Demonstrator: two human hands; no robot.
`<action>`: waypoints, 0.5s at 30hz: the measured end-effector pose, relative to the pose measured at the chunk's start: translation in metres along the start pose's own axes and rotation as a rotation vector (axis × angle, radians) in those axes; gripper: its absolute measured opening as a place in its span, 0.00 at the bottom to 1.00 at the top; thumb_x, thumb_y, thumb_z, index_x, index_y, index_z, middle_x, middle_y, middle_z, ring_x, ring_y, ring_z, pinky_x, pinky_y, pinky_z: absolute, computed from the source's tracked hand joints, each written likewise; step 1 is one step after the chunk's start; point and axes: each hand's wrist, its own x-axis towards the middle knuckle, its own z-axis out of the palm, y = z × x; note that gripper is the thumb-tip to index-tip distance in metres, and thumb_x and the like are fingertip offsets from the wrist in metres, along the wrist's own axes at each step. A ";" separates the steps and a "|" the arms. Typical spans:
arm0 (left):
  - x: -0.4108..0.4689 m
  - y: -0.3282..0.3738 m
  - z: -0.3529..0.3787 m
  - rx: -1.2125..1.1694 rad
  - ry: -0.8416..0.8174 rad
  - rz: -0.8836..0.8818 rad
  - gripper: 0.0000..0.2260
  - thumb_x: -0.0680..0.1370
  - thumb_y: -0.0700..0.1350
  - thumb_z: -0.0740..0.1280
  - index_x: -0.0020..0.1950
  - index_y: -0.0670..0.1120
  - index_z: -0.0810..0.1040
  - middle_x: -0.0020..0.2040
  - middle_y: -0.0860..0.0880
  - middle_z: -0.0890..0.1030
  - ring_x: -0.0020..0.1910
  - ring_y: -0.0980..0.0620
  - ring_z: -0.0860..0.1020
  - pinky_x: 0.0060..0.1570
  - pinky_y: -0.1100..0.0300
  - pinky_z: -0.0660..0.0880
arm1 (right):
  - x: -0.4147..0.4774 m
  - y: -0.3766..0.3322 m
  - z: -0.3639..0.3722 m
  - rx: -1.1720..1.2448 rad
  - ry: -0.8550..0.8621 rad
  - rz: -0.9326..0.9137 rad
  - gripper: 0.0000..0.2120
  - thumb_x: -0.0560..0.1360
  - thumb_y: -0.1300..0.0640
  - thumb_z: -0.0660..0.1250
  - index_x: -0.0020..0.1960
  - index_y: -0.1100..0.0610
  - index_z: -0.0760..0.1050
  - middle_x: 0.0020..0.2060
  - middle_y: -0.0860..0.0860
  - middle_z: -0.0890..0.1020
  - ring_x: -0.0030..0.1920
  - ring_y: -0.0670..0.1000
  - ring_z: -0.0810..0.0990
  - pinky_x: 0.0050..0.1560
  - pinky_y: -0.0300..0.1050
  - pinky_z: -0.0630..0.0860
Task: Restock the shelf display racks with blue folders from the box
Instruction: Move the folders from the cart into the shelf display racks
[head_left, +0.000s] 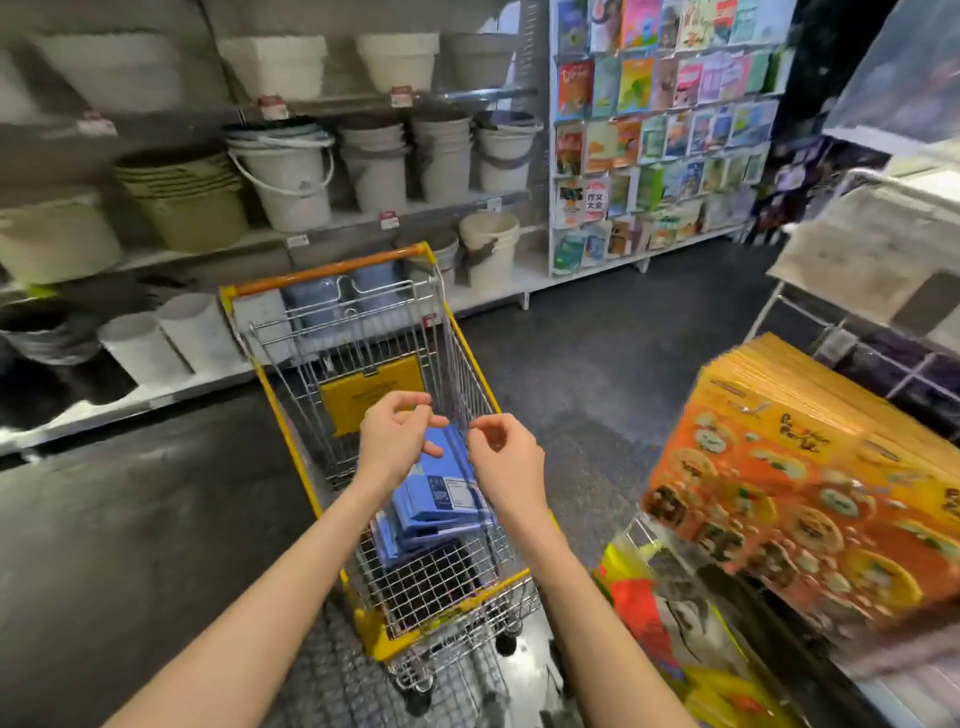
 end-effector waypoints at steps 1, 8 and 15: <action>0.013 -0.010 -0.002 0.021 0.001 -0.036 0.06 0.82 0.40 0.62 0.57 0.43 0.77 0.44 0.46 0.87 0.29 0.46 0.82 0.23 0.63 0.67 | 0.013 0.009 0.010 -0.006 -0.019 0.032 0.07 0.77 0.59 0.65 0.53 0.56 0.80 0.46 0.50 0.84 0.46 0.48 0.80 0.38 0.26 0.70; 0.090 -0.058 -0.008 0.116 -0.011 -0.232 0.08 0.82 0.39 0.61 0.59 0.43 0.76 0.45 0.45 0.86 0.31 0.44 0.82 0.23 0.63 0.69 | 0.102 0.060 0.073 -0.065 -0.115 0.243 0.06 0.75 0.56 0.64 0.49 0.54 0.80 0.44 0.53 0.85 0.48 0.58 0.83 0.52 0.55 0.80; 0.149 -0.121 -0.028 0.159 -0.004 -0.427 0.09 0.82 0.37 0.62 0.62 0.43 0.75 0.48 0.43 0.84 0.40 0.44 0.84 0.41 0.50 0.81 | 0.155 0.106 0.134 -0.140 -0.219 0.405 0.09 0.77 0.58 0.64 0.50 0.60 0.81 0.46 0.56 0.85 0.50 0.58 0.83 0.55 0.51 0.78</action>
